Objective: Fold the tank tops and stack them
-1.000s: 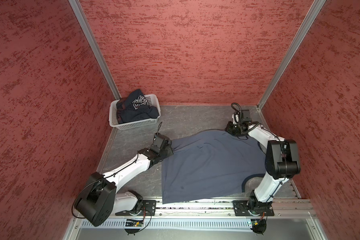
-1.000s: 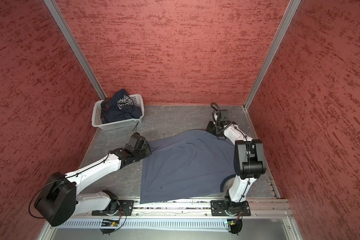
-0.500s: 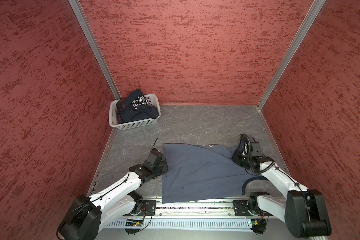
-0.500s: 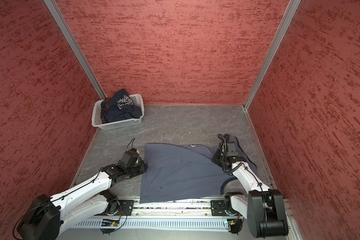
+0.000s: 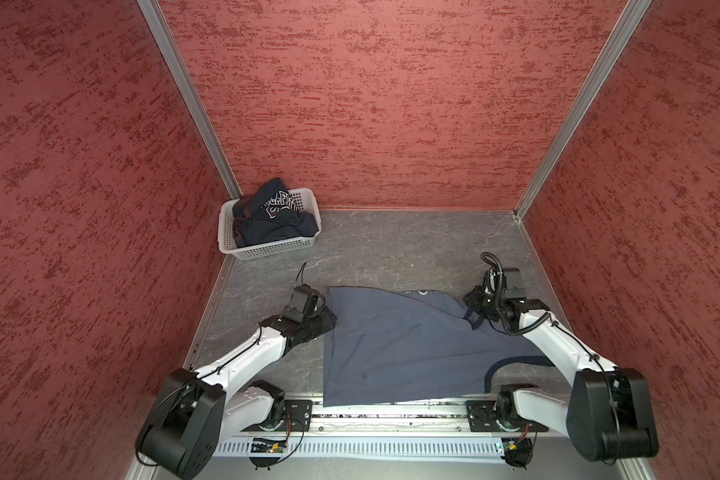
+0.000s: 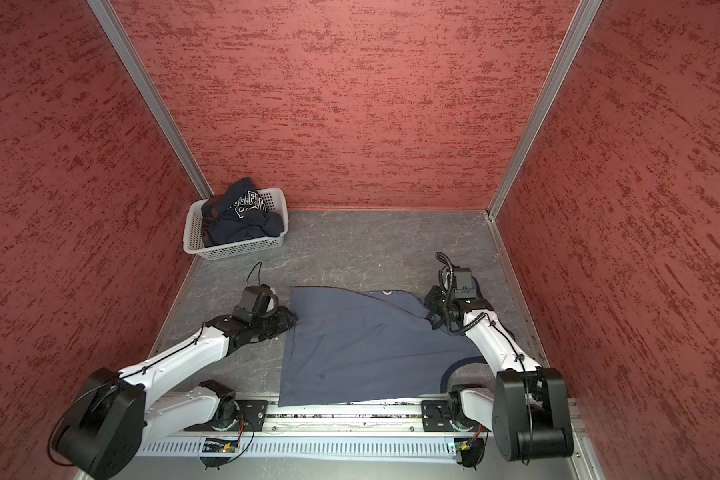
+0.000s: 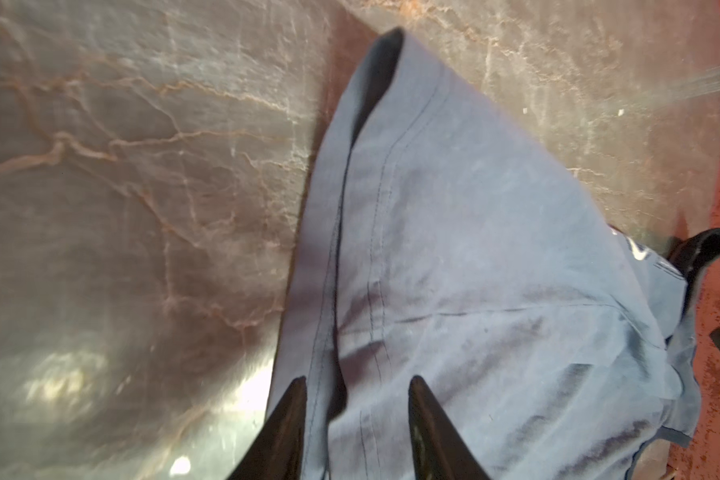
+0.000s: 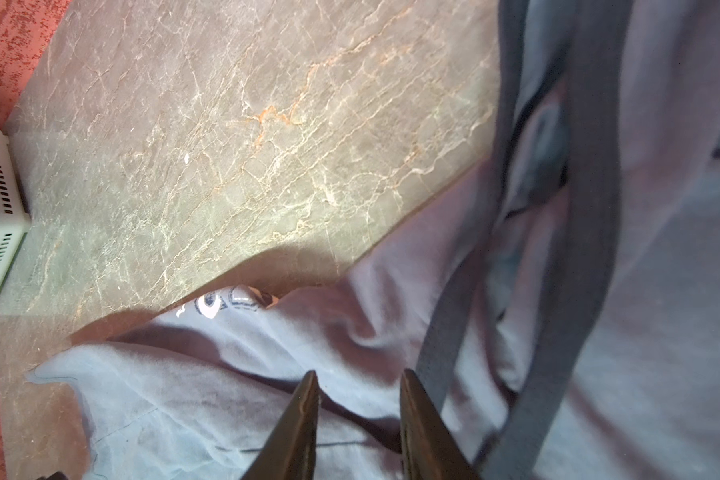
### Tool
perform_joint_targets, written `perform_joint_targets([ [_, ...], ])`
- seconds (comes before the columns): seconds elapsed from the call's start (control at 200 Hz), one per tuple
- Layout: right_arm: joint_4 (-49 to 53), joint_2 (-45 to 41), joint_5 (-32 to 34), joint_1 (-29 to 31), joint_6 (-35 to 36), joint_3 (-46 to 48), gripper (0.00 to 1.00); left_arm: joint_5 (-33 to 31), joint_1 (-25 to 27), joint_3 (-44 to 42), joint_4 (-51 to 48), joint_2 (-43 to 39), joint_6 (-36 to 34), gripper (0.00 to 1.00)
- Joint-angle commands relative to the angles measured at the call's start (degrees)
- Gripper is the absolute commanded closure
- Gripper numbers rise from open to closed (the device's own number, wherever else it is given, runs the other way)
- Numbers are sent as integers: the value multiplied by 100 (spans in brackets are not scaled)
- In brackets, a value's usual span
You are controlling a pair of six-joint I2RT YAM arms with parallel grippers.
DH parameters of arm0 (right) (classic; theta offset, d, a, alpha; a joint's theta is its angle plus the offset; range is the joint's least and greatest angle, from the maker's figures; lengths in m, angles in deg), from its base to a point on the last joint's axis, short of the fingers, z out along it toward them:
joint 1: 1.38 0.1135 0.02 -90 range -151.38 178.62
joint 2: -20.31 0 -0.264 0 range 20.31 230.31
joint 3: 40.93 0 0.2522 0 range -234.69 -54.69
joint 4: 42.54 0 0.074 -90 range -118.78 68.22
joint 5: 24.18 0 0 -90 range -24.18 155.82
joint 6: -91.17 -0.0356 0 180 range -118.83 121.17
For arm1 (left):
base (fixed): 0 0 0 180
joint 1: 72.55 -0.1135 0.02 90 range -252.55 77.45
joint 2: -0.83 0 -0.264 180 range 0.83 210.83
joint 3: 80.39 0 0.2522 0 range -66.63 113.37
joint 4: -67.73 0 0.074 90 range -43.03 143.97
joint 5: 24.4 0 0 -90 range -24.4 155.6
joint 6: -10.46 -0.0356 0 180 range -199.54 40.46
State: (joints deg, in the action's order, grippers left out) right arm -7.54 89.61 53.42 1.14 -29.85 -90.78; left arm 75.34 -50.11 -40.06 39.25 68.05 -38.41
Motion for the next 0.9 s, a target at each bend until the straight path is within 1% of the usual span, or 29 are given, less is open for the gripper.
perform_joint_targets([
  [0.0, -128, 56, 41, 7, 85, -53, 65, 275, -7, 185, 448, 412, -147, 62],
  [0.14, -162, 83, 71, 11, 92, -3, 64, 302, 6, 281, 652, 836, -140, 65],
  [0.356, -208, 179, 105, 8, 99, 24, 64, 321, 68, 398, 813, 1173, -113, 71],
  [0.421, -220, 198, 122, 11, 116, 19, 64, 318, 77, 411, 835, 1205, -122, 73],
  [0.516, -233, 242, 171, 5, 132, 15, 64, 255, 94, 478, 804, 1173, -118, 79],
  [0.681, -299, 380, 213, 7, 157, 15, 64, -193, 240, 646, 510, 1005, -168, 86],
  [0.781, -413, 469, -1, 6, 232, -15, 63, -330, 295, 692, 444, 944, -201, 91],
  [0.892, -569, 646, -427, 6, 297, -103, 61, -345, 299, 693, 460, 924, -179, 95],
])
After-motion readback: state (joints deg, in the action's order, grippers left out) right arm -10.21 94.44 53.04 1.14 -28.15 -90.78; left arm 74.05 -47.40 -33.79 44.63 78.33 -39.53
